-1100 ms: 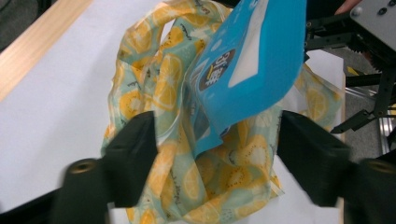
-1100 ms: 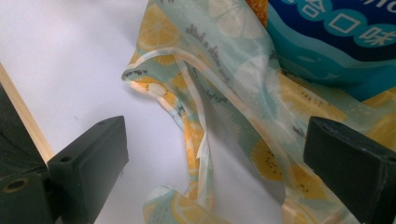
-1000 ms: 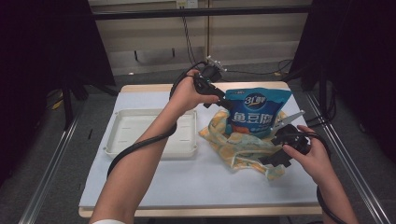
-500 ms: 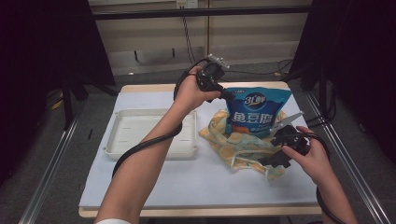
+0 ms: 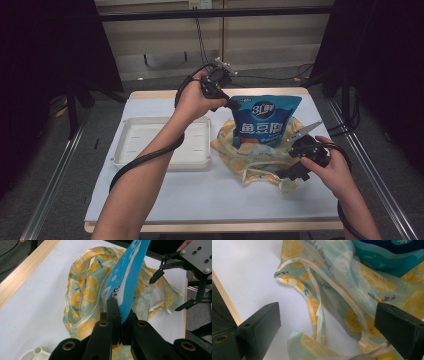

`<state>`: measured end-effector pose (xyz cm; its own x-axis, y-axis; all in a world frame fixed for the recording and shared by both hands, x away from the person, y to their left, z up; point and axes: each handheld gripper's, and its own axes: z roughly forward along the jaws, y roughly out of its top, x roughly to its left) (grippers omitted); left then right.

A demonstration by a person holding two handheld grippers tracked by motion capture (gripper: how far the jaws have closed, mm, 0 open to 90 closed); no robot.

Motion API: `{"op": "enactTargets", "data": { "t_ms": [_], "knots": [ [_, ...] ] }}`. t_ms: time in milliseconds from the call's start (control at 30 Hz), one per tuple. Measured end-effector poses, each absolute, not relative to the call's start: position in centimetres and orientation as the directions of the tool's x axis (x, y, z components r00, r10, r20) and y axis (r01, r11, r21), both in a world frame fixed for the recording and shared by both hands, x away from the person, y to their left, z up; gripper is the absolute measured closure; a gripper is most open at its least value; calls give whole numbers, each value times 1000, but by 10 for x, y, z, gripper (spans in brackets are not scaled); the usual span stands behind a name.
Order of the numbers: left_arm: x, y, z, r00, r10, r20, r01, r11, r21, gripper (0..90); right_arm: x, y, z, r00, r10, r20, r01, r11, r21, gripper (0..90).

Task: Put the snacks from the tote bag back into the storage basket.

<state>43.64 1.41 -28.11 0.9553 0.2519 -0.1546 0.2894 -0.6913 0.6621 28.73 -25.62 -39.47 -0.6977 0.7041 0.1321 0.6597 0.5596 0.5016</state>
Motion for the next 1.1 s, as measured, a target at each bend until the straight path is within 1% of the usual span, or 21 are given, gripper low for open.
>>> {"op": "enactTargets", "data": {
  "t_ms": [67,100,200,267,300,433,667,700,833,900,967,1000,1067,1100],
  "knots": [
    [438,14,-281,956,241,-166,288,-683,671,842,287,-256,-395,-700,702,131,658,563,500,60],
    [439,12,-282,959,227,-167,279,-678,680,797,287,-256,-395,-700,702,132,659,563,499,60],
    [440,6,-285,957,214,-194,289,-676,678,722,287,-257,-395,-696,706,131,661,558,502,60],
    [441,2,-287,959,217,-182,282,-679,678,667,287,-257,-394,-698,704,132,659,560,502,60],
    [442,0,-288,958,225,-176,284,-680,676,616,287,-257,-395,-698,704,132,659,559,502,60],
    [443,-9,-289,960,218,-174,278,-682,676,580,287,-256,-396,-698,704,134,662,562,496,60],
    [446,-23,-284,965,197,-173,262,-697,668,551,287,-255,-397,-704,698,131,656,568,496,60],
    [446,-25,-285,962,201,-183,272,-692,669,549,287,-255,-397,-704,698,131,657,569,495,60],
    [447,-30,-286,966,193,-171,258,-702,664,550,287,-255,-398,-702,700,132,660,569,491,60],
    [448,-32,-287,963,194,-188,270,-698,663,547,287,-254,-398,-703,699,133,660,570,490,60],
    [448,-34,-289,962,187,-199,273,-704,656,571,288,-254,-399,-705,698,131,658,572,490,60],
    [447,-35,-289,964,184,-190,264,-709,654,571,288,-254,-399,-704,698,132,659,572,489,60],
    [447,-37,-290,966,176,-192,259,-716,649,628,288,-253,-400,-705,697,134,659,572,488,60],
    [447,-38,-290,965,175,-196,261,-712,652,635,288,-253,-400,-704,697,134,659,572,488,60]
  ]
}}
